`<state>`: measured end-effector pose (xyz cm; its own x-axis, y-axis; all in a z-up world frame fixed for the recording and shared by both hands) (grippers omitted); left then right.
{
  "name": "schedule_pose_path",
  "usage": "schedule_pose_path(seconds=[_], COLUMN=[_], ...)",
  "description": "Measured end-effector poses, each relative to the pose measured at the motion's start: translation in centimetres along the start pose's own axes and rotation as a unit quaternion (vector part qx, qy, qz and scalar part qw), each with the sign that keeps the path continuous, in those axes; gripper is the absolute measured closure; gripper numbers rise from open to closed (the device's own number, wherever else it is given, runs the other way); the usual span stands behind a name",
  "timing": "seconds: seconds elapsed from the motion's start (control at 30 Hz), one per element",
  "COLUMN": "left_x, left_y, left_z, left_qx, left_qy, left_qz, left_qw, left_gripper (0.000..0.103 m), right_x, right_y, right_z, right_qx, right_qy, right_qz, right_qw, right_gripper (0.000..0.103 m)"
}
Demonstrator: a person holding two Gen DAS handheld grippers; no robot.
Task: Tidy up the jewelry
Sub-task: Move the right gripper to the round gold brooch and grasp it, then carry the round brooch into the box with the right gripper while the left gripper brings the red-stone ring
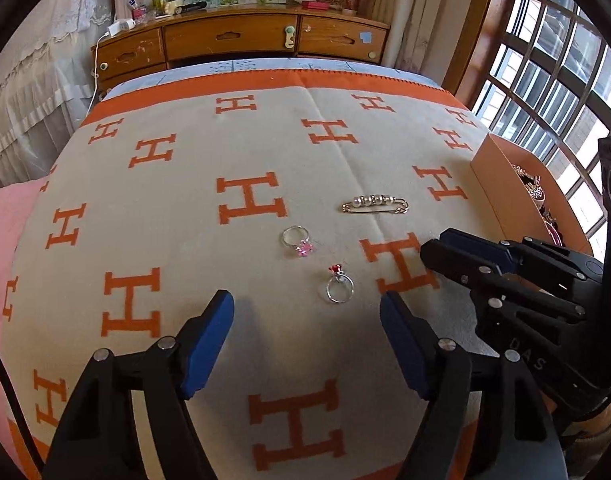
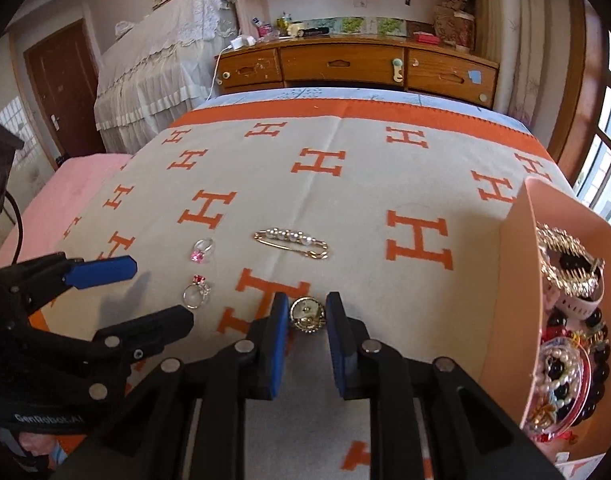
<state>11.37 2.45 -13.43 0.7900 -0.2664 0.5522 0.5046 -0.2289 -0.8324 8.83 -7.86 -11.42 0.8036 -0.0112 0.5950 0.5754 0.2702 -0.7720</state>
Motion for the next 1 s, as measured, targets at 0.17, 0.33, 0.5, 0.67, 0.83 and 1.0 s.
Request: schedule_pose_path(seconds=[0.17, 0.33, 0.5, 0.67, 0.83, 1.0], left_x=[0.7, 1.2, 1.1, 1.2, 1.2, 1.3], left_y=[0.6, 1.0, 1.1, 0.9, 0.8, 0.0], left_z=[-0.8, -1.4, -2.6, -3.6, -3.5, -3.7], left_qx=[0.000, 0.004, 0.042, 0.041, 0.035, 0.021], left_qy=[-0.009, -0.012, 0.026, 0.047, 0.037, 0.024], left_qz=[0.003, 0.008, 0.017, 0.026, 0.019, 0.011], left_qw=[1.0000, 0.9999, 0.9987, 0.9977, 0.9985, 0.9994], left_gripper=[0.054, 0.070, 0.072, 0.091, 0.091, 0.091], right_x=[-0.3, -0.5, -0.7, -0.6, -0.6, -0.8], right_y=[-1.3, -1.6, -1.8, -2.1, -2.8, -3.9], right_z=[-0.5, -0.7, -0.7, -0.7, -1.0, -0.8], right_qx=[0.022, 0.044, 0.064, 0.077, 0.086, 0.084], right_qy=[0.018, 0.029, 0.036, 0.041, 0.046, 0.037], right_qz=[-0.016, -0.016, -0.016, -0.021, -0.032, -0.053], right_qw=[0.999, 0.998, 0.997, 0.996, 0.995, 0.994], right_gripper=[0.084, 0.084, 0.084, 0.084, 0.084, 0.084])
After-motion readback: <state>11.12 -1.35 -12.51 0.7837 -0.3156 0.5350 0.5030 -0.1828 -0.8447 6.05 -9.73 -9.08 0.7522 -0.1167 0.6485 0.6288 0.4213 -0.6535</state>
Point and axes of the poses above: each gripper's, at about its wrist camera, not at the fingertips, and y roughly the way its jaws point, z to its left, x to its top, the point moved 7 cm from there along y, roughly the way its jaws point, and after that the axes turned 8 degrees about y, right-handed, at the moved point
